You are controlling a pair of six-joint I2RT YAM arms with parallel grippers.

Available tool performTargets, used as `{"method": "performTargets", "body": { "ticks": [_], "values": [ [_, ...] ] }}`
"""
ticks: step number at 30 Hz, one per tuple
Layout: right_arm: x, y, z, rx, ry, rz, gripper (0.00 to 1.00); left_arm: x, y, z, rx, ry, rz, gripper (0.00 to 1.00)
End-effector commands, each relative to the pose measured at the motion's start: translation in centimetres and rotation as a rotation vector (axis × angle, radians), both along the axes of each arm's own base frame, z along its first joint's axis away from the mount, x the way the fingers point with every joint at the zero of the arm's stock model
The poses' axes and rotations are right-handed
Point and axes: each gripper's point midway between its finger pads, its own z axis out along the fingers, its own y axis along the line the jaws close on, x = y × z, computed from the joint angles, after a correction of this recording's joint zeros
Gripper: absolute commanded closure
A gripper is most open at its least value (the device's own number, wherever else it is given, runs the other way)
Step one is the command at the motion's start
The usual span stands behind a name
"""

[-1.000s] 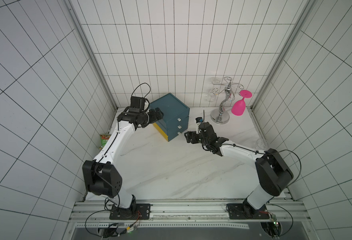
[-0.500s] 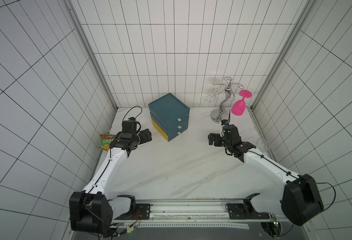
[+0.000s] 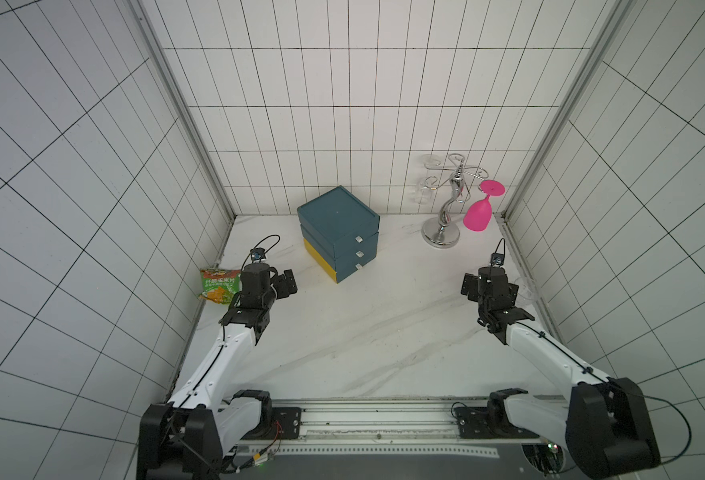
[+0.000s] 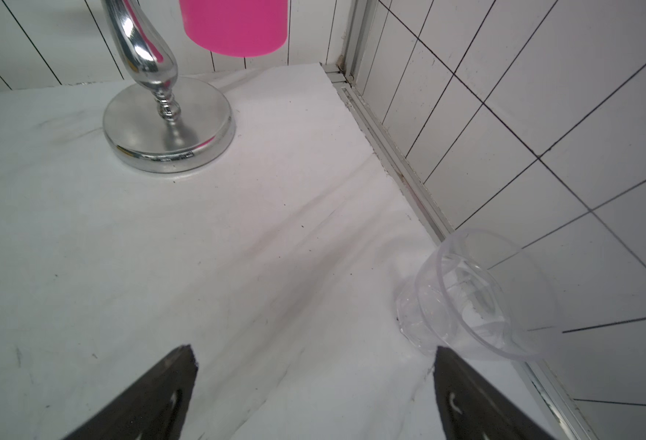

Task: Place the transparent tape into the drawer according to color
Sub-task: Reset both arms

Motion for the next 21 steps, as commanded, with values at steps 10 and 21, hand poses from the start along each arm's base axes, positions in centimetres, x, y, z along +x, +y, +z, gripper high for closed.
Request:
{"method": "performTargets", "body": {
  "ticks": [10, 21],
  "values": [
    [2.8, -1.4, -0.9, -0.018, -0.209, 0.055, 0.01, 3.4, 2.3, -0.1, 0.130, -0.249, 0.054, 0.02],
    [4.0, -2.4, -3.2, 0.005, -0.265, 0.075, 0.01, 6.0, 3.3, -4.0, 0.123, -0.269, 0.076, 0.02]
  ]
}}
